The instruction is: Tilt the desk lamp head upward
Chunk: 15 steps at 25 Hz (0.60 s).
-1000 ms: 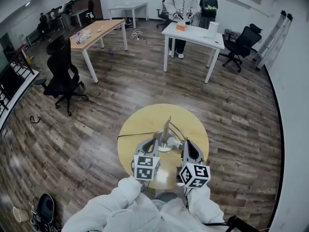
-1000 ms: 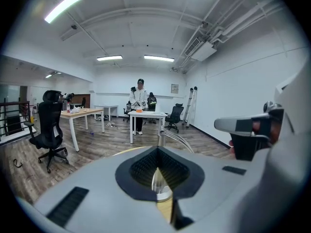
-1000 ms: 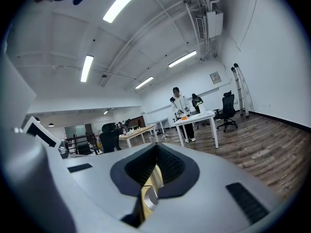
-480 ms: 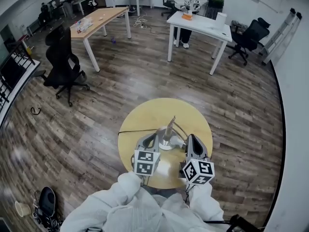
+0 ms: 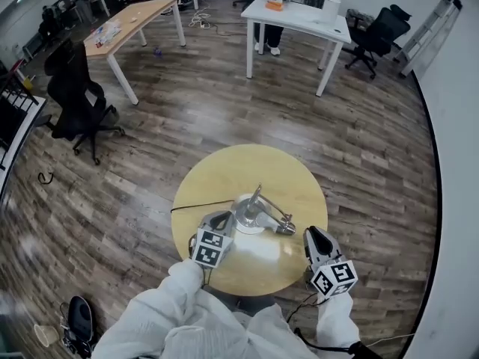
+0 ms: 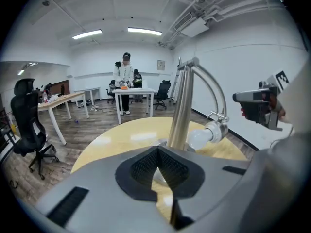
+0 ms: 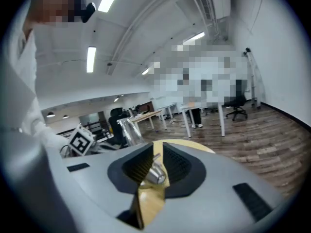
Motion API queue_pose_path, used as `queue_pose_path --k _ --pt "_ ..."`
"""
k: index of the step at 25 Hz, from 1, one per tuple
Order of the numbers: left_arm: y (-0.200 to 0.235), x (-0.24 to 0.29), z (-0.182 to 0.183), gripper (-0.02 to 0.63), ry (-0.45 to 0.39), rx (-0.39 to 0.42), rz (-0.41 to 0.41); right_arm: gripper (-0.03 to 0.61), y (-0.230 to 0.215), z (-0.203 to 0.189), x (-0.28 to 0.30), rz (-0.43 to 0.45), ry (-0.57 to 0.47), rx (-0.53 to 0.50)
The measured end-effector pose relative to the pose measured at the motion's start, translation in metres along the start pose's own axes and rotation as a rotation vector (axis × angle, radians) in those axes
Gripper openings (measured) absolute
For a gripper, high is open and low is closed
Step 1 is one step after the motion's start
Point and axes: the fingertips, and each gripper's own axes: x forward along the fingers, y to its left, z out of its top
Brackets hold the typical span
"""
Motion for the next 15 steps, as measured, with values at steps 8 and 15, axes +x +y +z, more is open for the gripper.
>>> queue_pose_path --k 8,15 --pt "-0.006 0.062 -0.028 0.0 0.088 0.122 -0.147 0.256 0.009 -0.075 0.041 0.309 0.235 -0.142" --pt "-0.025 0.089 -0.037 0.0 0.156 0.283 -0.25 0.256 0.007 -0.086 0.074 0.42 0.217 -0.159"
